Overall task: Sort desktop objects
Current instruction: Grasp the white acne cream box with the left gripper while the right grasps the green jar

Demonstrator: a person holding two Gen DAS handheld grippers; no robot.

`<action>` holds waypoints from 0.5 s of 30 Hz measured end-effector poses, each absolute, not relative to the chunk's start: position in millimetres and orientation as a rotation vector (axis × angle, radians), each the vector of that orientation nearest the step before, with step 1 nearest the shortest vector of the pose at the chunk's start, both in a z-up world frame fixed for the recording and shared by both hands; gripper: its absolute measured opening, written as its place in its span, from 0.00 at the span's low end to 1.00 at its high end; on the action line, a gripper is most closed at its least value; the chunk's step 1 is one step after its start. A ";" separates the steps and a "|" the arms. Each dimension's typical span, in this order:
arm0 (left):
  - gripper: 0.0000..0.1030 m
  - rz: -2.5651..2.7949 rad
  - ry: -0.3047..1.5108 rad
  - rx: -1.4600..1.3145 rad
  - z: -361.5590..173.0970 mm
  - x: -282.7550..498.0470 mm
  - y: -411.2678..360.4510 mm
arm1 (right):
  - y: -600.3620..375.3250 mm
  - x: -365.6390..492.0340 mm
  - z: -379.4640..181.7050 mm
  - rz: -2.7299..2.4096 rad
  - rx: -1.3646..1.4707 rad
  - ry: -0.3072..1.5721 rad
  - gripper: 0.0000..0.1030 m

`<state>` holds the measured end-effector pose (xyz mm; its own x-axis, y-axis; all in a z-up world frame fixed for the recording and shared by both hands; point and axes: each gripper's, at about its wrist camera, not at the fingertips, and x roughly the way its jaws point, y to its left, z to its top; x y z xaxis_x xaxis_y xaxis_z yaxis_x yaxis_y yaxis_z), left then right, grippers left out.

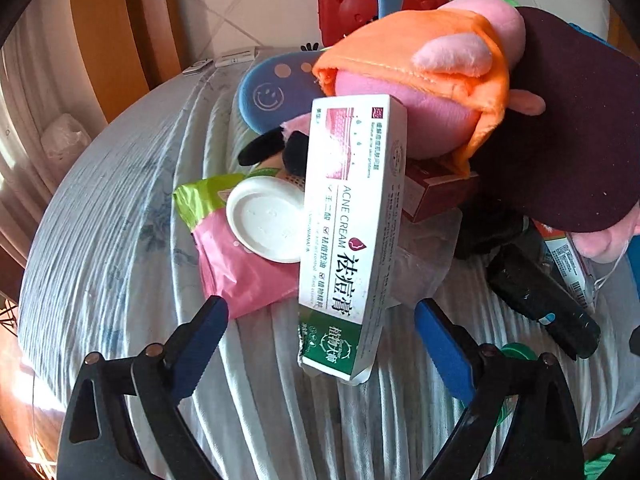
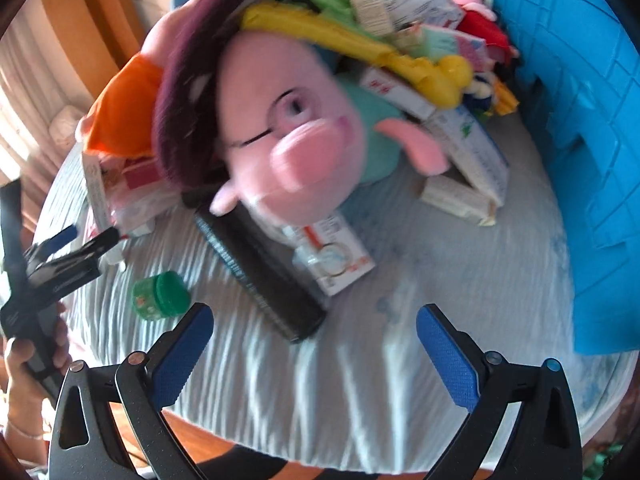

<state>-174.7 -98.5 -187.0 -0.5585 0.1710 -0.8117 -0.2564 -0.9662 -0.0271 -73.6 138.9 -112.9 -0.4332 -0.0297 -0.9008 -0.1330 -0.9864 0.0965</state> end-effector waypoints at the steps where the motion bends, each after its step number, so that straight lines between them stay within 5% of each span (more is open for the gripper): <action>1: 0.82 2.571 0.125 -1.308 -187.8 -174.7 -98.1 | 133.4 -74.3 -115.7 2.602 -1.646 0.235 1.00; 3: 0.41 2.553 0.106 -1.292 -188.8 -172.7 -97.8 | 122.2 -77.2 -121.3 2.615 -1.668 0.231 1.00; 15: 0.38 2.616 0.150 -1.343 -170.6 -139.8 -132.5 | 33.9 -111.4 -153.2 2.756 -1.835 0.155 1.00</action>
